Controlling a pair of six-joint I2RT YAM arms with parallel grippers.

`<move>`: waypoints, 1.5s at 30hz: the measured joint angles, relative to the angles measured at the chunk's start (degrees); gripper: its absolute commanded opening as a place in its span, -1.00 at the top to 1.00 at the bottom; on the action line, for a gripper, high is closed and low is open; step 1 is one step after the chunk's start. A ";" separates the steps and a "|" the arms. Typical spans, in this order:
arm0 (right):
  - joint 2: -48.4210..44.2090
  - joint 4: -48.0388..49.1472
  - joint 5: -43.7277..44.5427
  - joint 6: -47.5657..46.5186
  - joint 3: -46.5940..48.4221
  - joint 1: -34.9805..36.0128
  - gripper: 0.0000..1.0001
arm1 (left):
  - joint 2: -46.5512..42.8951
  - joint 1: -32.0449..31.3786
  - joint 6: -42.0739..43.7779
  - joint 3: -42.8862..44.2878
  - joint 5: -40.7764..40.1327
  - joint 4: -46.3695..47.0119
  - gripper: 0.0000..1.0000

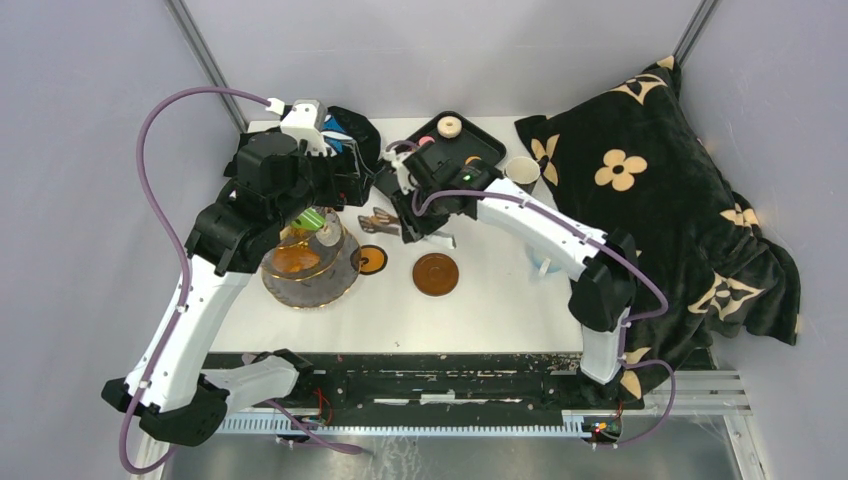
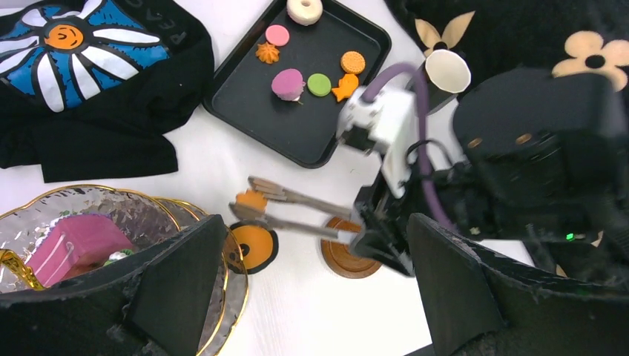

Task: Serve the afternoon tea

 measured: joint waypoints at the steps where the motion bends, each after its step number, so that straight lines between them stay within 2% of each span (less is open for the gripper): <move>1: 0.63 0.04 -0.79 0.02 0.09 0.74 0.52 | -0.02 0.00 0.00 0.00 -0.04 0.00 -0.98; 12: 4.94 0.17 -4.74 0.28 0.57 4.15 0.54 | -0.11 0.00 0.00 0.00 -0.15 0.00 -0.98; 21: 6.19 0.57 -5.22 0.28 4.00 5.99 0.54 | -0.11 0.00 0.00 0.00 -0.94 0.00 -0.98; 34: 12.96 2.99 -5.84 0.44 7.13 6.64 0.55 | -0.11 0.00 0.00 0.00 -1.42 0.00 -0.98; 45: 14.32 14.58 -6.27 1.75 3.45 6.73 0.54 | -0.11 0.00 0.00 0.00 -1.42 -0.02 -0.98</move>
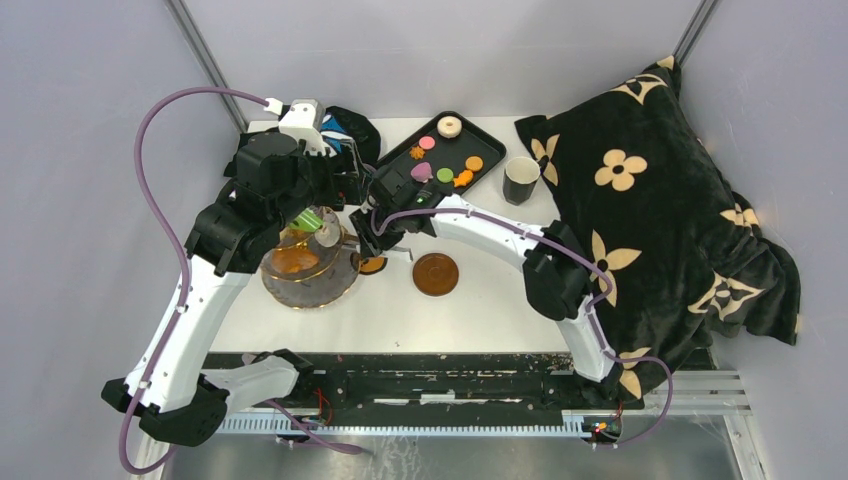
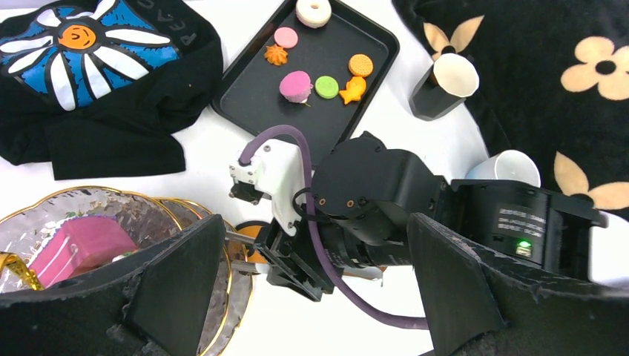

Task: Serve the afternoon tea

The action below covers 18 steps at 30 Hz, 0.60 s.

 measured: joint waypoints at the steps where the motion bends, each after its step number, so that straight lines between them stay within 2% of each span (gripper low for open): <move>1: 0.35 0.70 -0.04 0.02 0.00 0.00 0.53 | 0.00 0.00 0.00 0.00 0.00 0.00 -0.98; 6: 3.30 3.69 -0.57 0.37 0.22 0.13 0.50 | 0.00 0.00 0.00 0.00 -0.02 0.00 -0.98; 12: 6.45 4.74 -1.55 0.66 1.90 0.74 0.28 | 0.00 0.00 0.00 0.00 -0.07 0.00 -0.98; 18: 6.71 5.05 -2.19 1.33 3.30 1.40 0.16 | 0.00 0.00 0.00 0.00 -0.07 0.00 -0.98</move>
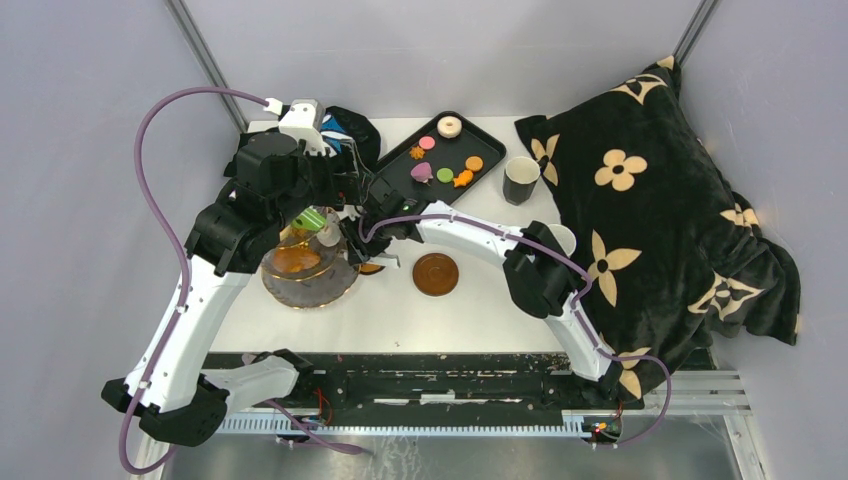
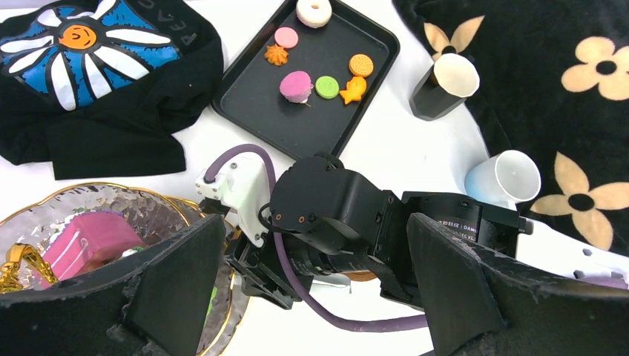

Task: Serve the afternoon tea

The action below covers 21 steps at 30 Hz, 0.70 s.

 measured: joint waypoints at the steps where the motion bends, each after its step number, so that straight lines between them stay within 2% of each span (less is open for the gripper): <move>1: 0.00 0.02 -0.11 0.15 0.07 0.00 0.14 | 0.00 0.00 0.00 0.00 0.00 0.00 -0.98; 21: 0.00 -0.15 -0.42 0.81 0.09 0.11 0.01 | 0.00 0.00 0.00 0.00 0.00 0.00 -0.98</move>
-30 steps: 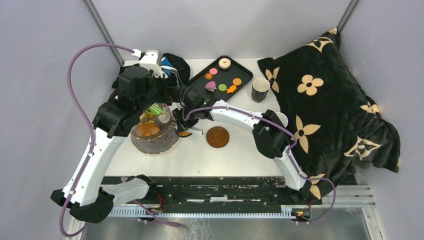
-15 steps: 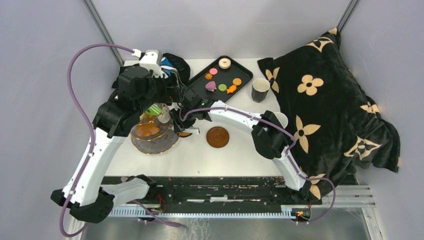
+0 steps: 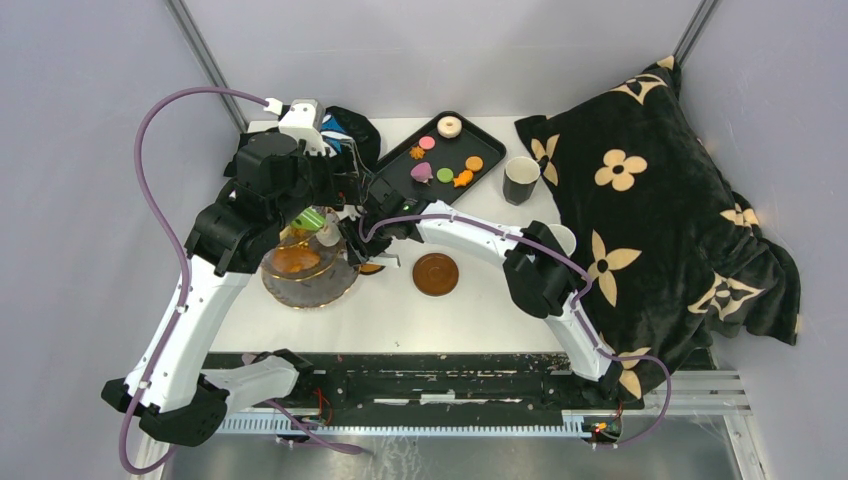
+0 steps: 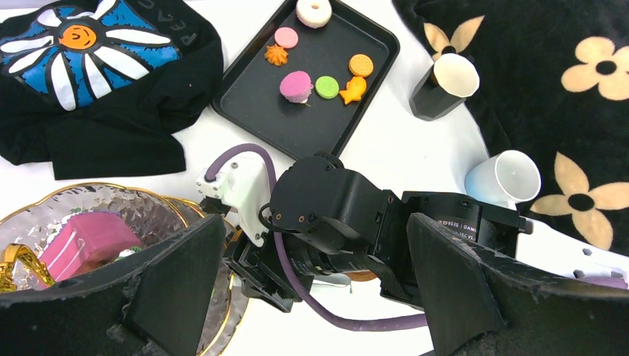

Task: Serve the afternoon tea

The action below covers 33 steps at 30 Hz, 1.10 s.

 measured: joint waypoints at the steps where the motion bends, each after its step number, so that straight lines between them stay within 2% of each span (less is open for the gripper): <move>1: 0.00 0.00 0.02 0.00 0.00 0.00 0.00 | 0.00 0.00 0.00 0.00 0.00 0.00 -0.98; 9: -0.09 -0.20 0.33 -0.24 -0.20 0.00 0.10 | -0.09 0.00 0.00 -0.02 0.00 0.02 -0.98; 16: -3.04 -0.55 2.03 -1.40 -6.10 0.00 0.15 | -0.09 0.00 0.00 -0.04 0.02 0.04 -0.98; 22: -7.10 -1.70 4.28 -2.82 -10.64 0.00 0.40 | -0.09 0.00 0.00 -0.37 0.04 0.07 -0.98; 25: -9.27 -1.97 5.49 -3.32 -11.91 0.00 0.62 | -0.09 0.00 0.02 -0.50 0.04 0.11 -0.98; 31: -15.34 -3.32 9.33 -4.74 -14.38 0.00 0.94 | -0.09 0.00 0.02 -0.57 0.02 0.11 -0.98; 33: -17.14 -3.98 11.89 -5.31 -14.93 -0.15 0.98 | -0.09 0.00 0.02 -0.57 0.02 0.09 -0.98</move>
